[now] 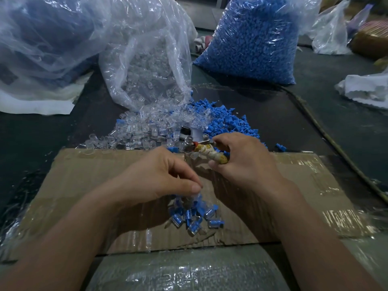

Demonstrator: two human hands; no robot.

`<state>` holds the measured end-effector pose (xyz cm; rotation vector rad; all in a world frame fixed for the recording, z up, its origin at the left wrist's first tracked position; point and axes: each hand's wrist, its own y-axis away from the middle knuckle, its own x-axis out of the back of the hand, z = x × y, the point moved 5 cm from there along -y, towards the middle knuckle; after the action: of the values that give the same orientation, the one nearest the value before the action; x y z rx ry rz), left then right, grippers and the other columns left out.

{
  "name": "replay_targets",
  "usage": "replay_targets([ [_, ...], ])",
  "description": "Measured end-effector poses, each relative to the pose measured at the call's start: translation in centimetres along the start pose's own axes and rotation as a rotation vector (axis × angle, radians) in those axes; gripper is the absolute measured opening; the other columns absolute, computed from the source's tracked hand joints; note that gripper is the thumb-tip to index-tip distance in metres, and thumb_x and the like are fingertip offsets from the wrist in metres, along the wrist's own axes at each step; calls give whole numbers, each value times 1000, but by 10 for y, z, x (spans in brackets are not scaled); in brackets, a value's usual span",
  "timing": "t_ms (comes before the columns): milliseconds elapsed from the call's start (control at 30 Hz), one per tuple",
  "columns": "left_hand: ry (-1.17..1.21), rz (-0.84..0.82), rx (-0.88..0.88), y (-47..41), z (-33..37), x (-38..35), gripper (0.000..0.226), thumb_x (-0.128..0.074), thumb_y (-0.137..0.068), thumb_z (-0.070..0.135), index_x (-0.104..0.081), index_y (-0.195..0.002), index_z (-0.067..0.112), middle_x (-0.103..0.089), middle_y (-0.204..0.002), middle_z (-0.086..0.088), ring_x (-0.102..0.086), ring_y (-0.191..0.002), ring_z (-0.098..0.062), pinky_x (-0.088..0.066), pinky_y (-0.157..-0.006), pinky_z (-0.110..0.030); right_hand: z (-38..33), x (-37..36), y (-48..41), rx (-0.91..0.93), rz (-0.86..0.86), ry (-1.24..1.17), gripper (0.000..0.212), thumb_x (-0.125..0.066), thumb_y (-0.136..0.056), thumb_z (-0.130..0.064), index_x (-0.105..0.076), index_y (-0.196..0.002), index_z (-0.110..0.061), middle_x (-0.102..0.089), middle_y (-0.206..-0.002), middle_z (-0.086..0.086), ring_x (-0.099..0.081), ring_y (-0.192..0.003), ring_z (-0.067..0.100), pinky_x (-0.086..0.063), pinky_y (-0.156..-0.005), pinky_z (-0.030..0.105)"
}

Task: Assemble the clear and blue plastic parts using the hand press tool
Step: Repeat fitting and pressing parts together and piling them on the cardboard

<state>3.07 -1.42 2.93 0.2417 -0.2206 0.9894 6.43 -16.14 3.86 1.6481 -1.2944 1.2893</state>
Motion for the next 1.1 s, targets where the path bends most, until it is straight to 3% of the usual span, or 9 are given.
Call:
replay_targets([
  [100,44,145,-18,1,1,10,18,-69,-60,32,-74,-72,20,-71,-69,-4,-66,-62,-16,-52,-59,-19,-1,0,0,6,-12,7,53,-67,-77,-41,-52,-125,-25,-58,-114,-4,-52,-102,14,-44,-86,33],
  [233,163,620,31,4,-12,40,16,-68,-75,10,-68,-60,16,-67,-59,0,-59,-49,-4,-48,-50,-14,-3,2,1,25,-34,-13,44,-70,-75,-40,-57,-115,-27,-57,-99,-7,-49,-89,10,-42,-76,30],
  [333,-119,867,62,7,-22,57,21,-69,-77,10,-65,-70,29,-65,-66,8,-59,-60,-6,-50,-64,-25,-7,0,4,66,-63,-35,33,-71,-73,-42,-60,-100,-29,-50,-83,-15,-46,-76,5,-36,-64,26],
  [500,-550,743,121,-6,-29,50,34,-67,-82,18,-62,-115,23,-55,-95,7,-46,-77,-5,-35,-75,-20,-16,-6,7,134,-150,-11,34,-71,-69,-49,-60,-96,-30,-53,-84,-14,-46,-75,4,-32,-58,22],
  [600,-673,660,167,-11,-31,46,41,-63,-85,27,-56,-125,22,-39,-98,7,-35,-92,-7,-29,-82,-24,-18,-11,8,151,-187,53,39,-71,-67,-56,-57,-95,-33,-45,-79,-18,-40,-70,-3,-24,-53,16],
  [833,-694,664,156,-9,-28,45,23,-59,-88,28,-65,-109,21,-37,-96,9,-33,-89,-4,-26,-75,-21,-19,-21,9,120,-322,61,79,-66,-57,-69,-43,-122,-31,-38,-103,-12,-34,-97,6,-29,-76,26],
  [900,-683,697,124,-9,-28,47,20,-59,-88,27,-67,-104,20,-44,-95,7,-37,-89,-5,-24,-73,-19,-19,-21,9,110,-338,37,80,-64,-56,-71,-42,-122,-31,-36,-103,-13,-33,-97,6,-29,-76,26],
  [1000,-534,811,31,-4,-28,50,12,-62,-85,25,-70,-93,22,-62,-92,2,-53,-86,-10,-40,-77,-28,-17,-16,10,91,-336,-15,75,-56,-60,-74,-47,-121,-32,-41,-102,-14,-36,-96,5,-32,-76,26],
  [1100,-266,917,-24,2,-31,52,14,-68,-81,21,-68,-78,34,-65,-74,10,-58,-68,-1,-48,-65,-25,-18,-10,9,76,-279,-60,60,-51,-67,-71,-55,-113,-31,-51,-98,-14,-45,-91,4,-37,-73,25],
])
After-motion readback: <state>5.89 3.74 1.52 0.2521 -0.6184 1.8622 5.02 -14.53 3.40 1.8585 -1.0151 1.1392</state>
